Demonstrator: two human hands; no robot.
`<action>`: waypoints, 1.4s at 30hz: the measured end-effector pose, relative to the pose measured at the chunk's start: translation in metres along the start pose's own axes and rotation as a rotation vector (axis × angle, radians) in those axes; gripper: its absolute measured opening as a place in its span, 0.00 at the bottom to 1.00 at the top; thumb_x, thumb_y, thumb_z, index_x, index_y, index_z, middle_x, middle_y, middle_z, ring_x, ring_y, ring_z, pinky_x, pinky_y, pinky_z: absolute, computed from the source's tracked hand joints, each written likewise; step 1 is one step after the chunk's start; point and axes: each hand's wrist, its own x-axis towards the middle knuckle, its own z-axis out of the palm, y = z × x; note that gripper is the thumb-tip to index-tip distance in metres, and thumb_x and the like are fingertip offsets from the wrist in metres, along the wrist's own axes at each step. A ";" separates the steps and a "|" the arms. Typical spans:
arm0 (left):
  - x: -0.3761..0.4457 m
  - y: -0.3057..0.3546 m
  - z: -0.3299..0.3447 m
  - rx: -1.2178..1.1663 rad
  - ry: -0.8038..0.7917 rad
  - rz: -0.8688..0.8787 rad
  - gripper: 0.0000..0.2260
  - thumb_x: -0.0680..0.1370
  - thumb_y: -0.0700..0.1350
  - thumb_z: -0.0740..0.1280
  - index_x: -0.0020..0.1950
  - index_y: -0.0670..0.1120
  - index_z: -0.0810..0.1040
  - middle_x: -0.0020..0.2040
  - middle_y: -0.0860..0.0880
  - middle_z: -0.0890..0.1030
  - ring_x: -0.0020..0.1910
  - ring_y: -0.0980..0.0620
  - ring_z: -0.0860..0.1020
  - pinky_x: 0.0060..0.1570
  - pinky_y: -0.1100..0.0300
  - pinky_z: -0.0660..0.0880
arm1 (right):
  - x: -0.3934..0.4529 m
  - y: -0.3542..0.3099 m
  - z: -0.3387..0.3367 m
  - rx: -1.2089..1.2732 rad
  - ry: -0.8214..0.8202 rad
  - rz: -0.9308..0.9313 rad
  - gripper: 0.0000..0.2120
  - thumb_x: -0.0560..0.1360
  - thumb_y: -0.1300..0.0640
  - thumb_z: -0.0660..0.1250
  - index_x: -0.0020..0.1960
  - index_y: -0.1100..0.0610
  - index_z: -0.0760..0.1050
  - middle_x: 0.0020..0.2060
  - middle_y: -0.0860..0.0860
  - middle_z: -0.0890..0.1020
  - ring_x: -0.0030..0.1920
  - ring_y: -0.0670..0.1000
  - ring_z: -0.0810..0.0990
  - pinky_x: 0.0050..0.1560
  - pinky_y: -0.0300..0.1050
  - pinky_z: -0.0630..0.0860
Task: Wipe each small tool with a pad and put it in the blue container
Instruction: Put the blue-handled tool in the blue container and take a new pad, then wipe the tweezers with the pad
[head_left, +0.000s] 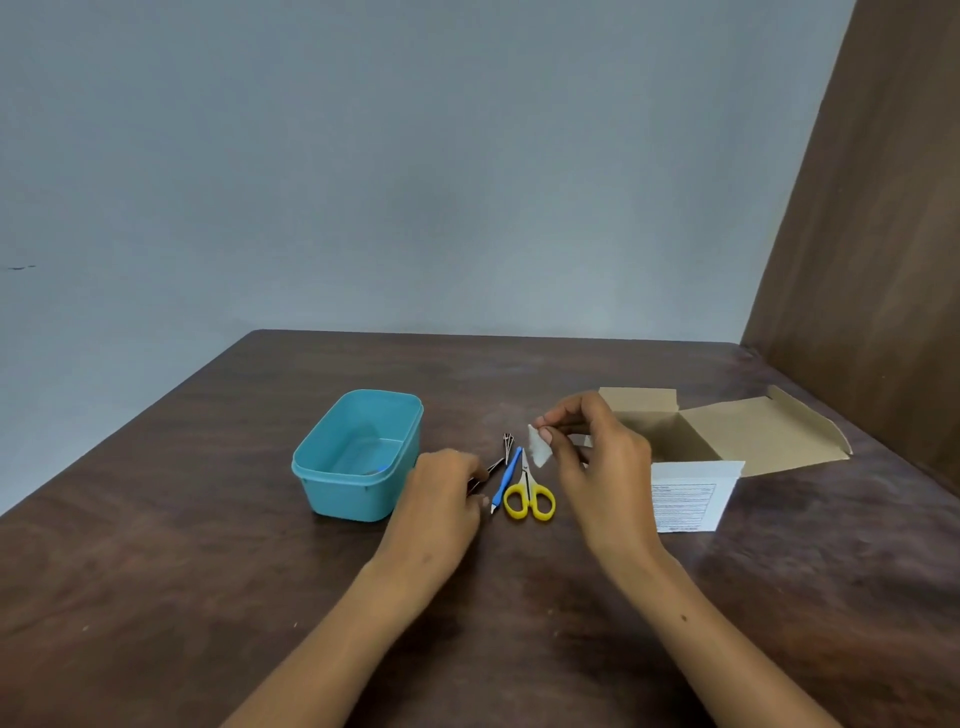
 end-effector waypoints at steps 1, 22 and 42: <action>-0.001 0.000 0.001 0.016 -0.009 -0.008 0.12 0.75 0.44 0.70 0.58 0.46 0.80 0.54 0.48 0.80 0.53 0.51 0.77 0.52 0.58 0.75 | 0.000 0.000 0.000 0.015 -0.001 0.002 0.09 0.72 0.64 0.70 0.43 0.52 0.73 0.38 0.44 0.80 0.41 0.42 0.79 0.40 0.31 0.74; -0.001 0.001 0.004 -0.031 0.141 -0.074 0.07 0.78 0.43 0.63 0.43 0.42 0.76 0.42 0.46 0.76 0.40 0.52 0.74 0.40 0.58 0.72 | 0.001 0.010 0.005 -0.054 -0.065 -0.012 0.15 0.68 0.77 0.62 0.39 0.60 0.82 0.40 0.52 0.82 0.40 0.47 0.79 0.41 0.24 0.69; -0.005 0.016 0.001 -1.071 0.051 -0.287 0.05 0.76 0.40 0.67 0.43 0.42 0.81 0.36 0.46 0.84 0.35 0.54 0.83 0.35 0.67 0.78 | 0.000 0.001 -0.005 -0.112 0.043 -0.197 0.06 0.71 0.66 0.70 0.46 0.58 0.78 0.41 0.50 0.83 0.41 0.49 0.82 0.41 0.49 0.80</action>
